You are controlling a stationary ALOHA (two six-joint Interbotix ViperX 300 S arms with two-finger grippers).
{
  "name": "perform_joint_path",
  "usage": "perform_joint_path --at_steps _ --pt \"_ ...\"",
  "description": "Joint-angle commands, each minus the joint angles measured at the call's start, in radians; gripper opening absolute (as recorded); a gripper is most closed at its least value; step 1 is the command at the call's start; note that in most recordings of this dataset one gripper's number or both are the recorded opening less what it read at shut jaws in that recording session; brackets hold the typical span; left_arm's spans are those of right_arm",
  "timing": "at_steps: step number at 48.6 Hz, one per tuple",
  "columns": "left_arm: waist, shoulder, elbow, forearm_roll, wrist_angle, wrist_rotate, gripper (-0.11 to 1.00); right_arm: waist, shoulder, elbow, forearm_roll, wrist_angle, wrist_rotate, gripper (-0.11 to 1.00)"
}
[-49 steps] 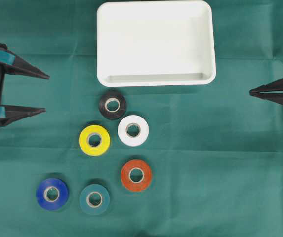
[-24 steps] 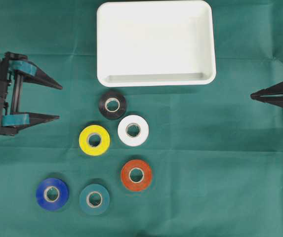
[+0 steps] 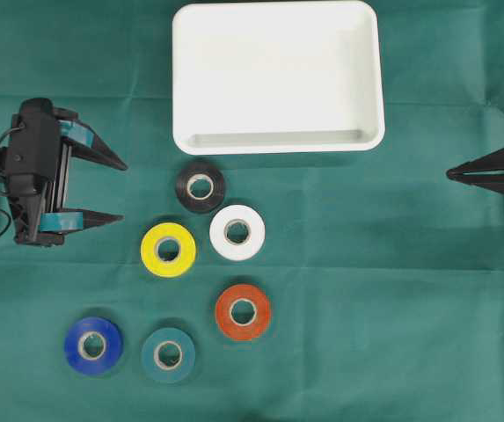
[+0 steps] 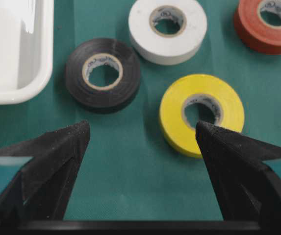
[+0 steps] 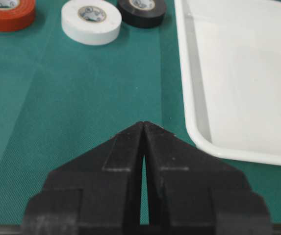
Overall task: Put the tape into the white case with the left arm.
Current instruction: 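Move the left gripper toward the yellow tape roll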
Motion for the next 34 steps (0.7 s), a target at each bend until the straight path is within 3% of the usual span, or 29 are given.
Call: perform_joint_path --at_steps 1,18,34 --pt "-0.003 0.002 -0.028 -0.002 -0.002 0.000 0.99 -0.002 0.006 -0.011 -0.002 -0.005 0.002 -0.09" --pt "-0.003 0.011 -0.034 -0.005 -0.002 -0.005 0.99 -0.002 0.006 -0.011 -0.002 -0.005 0.002 -0.09" --pt "-0.026 0.130 -0.094 -0.005 -0.002 -0.003 0.99 -0.002 0.006 -0.011 -0.002 -0.005 0.002 -0.09"
